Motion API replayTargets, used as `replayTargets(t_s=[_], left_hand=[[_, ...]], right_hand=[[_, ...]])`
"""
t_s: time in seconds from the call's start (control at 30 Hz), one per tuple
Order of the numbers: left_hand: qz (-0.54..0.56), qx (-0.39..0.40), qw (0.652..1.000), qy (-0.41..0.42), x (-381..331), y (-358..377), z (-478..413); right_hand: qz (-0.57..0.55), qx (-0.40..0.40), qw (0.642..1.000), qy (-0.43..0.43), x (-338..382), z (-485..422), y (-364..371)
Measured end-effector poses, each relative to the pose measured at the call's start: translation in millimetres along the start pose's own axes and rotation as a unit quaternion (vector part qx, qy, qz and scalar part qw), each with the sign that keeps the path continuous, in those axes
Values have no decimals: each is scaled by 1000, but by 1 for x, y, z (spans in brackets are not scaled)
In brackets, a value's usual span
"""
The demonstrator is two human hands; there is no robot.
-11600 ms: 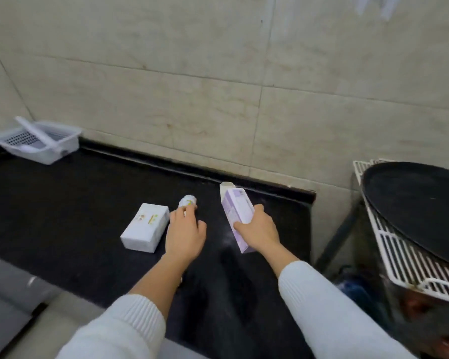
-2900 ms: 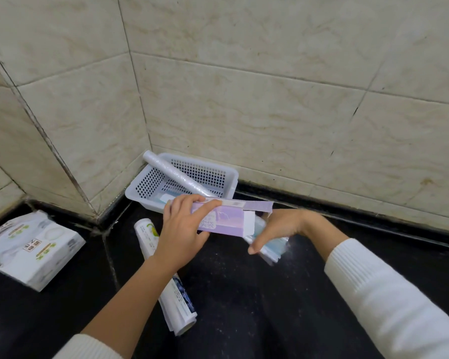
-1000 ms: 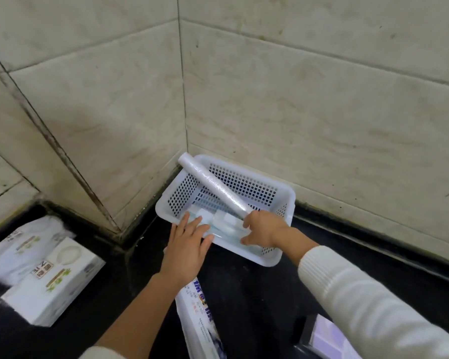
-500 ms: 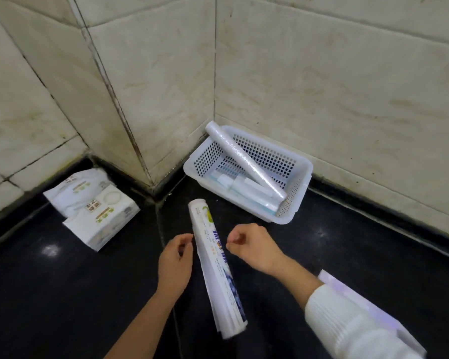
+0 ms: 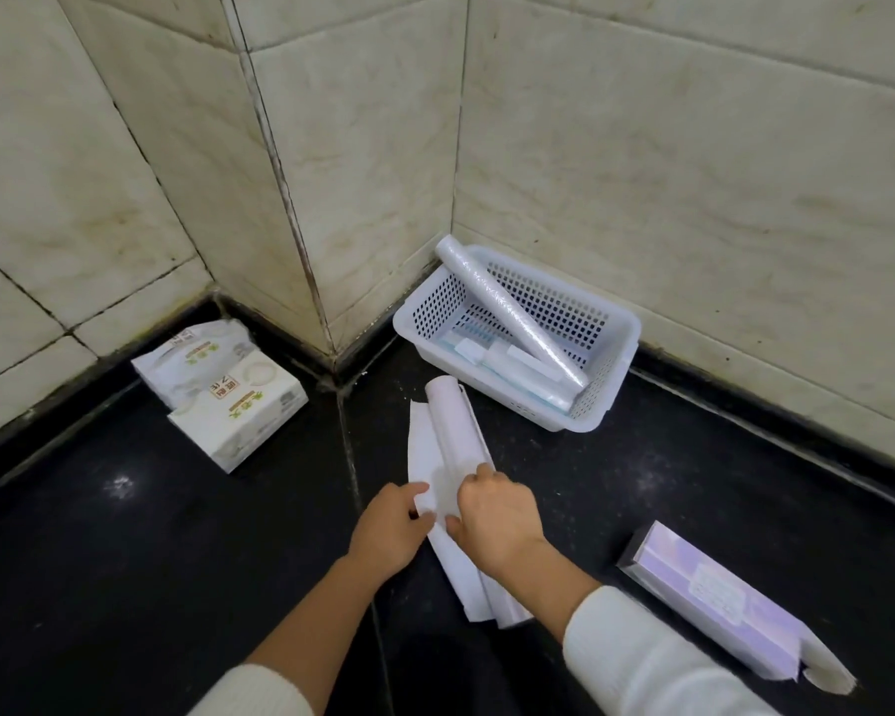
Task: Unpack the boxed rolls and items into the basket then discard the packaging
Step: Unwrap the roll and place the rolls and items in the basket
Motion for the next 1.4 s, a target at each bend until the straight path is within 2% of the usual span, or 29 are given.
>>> replayTargets(t_s=[0.13,0.23,0.3,0.37,0.5,0.57,0.67,0.77,0.83,0.9,0.97,1.03,1.13,1.23,1.3,1.4], left_hand=[[-173,-20,984,45,-5,9,5],[-266,-58,960,63,-11,7,8],[-293,-48,952,76,-15,8,9],[-323,-33,942,87,-18,10,8],[-338,-30,935,103,-22,8,6],[-334,-7,937,101,-22,6,1],[-292,46,952,77,-26,-4,-11],[-232,82,968,41,-35,-22,-29],[-154,59,986,25,-45,-38,-41],[-114,-42,992,36,-62,-64,-52],[-90,-167,981,45,-80,-91,-59],[-54,-239,967,77,-100,-104,-65],[-82,-220,962,139,-125,-98,-83],[-177,-161,962,129,-128,-79,-109],[-199,-127,966,108,-122,-67,-120],[-208,-126,964,109,-116,-60,-126]], right_hand=[[57,37,995,79,-17,-9,18],[29,60,990,121,-32,-13,29],[-58,77,984,149,-43,-14,36],[-185,94,963,174,-58,-12,41],[-436,139,877,149,-77,-3,20],[-478,150,856,130,-86,1,-4],[-508,146,844,88,-95,3,-43],[-498,95,860,54,-106,-6,-87],[-483,43,873,50,-121,-20,-114],[-473,3,879,56,-139,-38,-131],[-461,-26,885,67,-156,-58,-139],[-441,-51,893,80,-168,-80,-139],[-391,-56,914,91,-169,-113,-128],[-358,-49,927,98,-166,-142,-110],[-345,-58,932,100,-163,-153,-100],[-291,-88,947,104,-161,-161,-90]])
Point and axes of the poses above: each hand's wrist, its own z-axis away from the middle knuckle, its own y-axis out of the palm, x = y × z, the point moved 8 cm from there along -z, towards the middle knuckle, and after that the axes turned 5 degrees about -y, right-handed, at the moved point
